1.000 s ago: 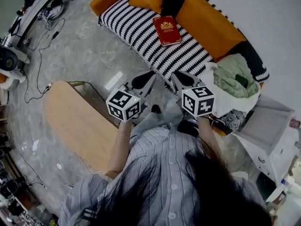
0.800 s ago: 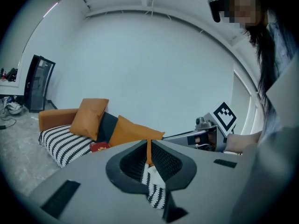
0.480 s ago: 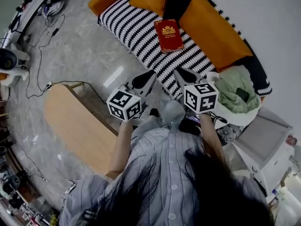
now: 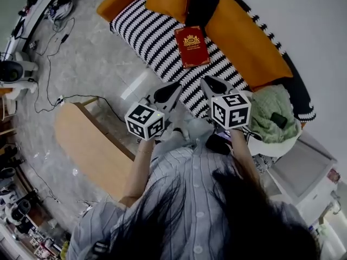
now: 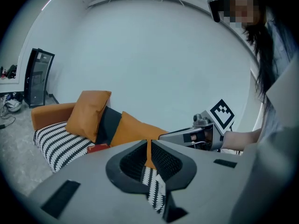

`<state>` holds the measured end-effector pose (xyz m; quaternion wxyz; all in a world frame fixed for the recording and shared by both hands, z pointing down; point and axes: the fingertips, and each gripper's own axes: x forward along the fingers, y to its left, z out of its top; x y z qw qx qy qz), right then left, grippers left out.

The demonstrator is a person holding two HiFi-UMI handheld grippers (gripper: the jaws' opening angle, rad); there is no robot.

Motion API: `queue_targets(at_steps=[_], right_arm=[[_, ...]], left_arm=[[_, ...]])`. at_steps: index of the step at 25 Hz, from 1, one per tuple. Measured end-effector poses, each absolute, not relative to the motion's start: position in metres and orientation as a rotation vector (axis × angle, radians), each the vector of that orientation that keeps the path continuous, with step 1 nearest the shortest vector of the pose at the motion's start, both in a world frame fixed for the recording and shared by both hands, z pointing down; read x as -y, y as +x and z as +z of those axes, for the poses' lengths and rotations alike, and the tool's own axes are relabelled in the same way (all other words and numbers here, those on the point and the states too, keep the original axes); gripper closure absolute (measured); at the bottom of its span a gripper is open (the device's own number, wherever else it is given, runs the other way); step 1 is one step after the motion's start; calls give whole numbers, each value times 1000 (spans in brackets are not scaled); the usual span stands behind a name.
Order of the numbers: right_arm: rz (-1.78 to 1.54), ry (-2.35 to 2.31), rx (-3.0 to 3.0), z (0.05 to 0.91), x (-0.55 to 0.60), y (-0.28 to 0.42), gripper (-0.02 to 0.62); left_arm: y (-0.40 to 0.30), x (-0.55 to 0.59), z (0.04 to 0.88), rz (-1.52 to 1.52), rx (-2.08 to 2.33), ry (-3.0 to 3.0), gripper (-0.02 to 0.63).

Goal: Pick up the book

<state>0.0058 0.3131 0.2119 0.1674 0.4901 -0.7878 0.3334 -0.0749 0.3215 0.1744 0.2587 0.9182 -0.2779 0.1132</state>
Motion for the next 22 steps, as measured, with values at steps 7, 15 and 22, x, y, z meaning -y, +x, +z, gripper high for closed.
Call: queue_targets(at_steps=[7, 15, 22], right_arm=[[998, 1374, 2237, 230, -294, 34, 541], [1018, 1357, 2209, 247, -279, 56, 541], [1022, 1348, 2170, 260, -263, 65, 541]], left_arm=[[-36, -309, 195, 391, 693, 2460, 591], [-11, -285, 209, 382, 689, 2413, 591], [-12, -265, 223, 368, 693, 2362, 590]])
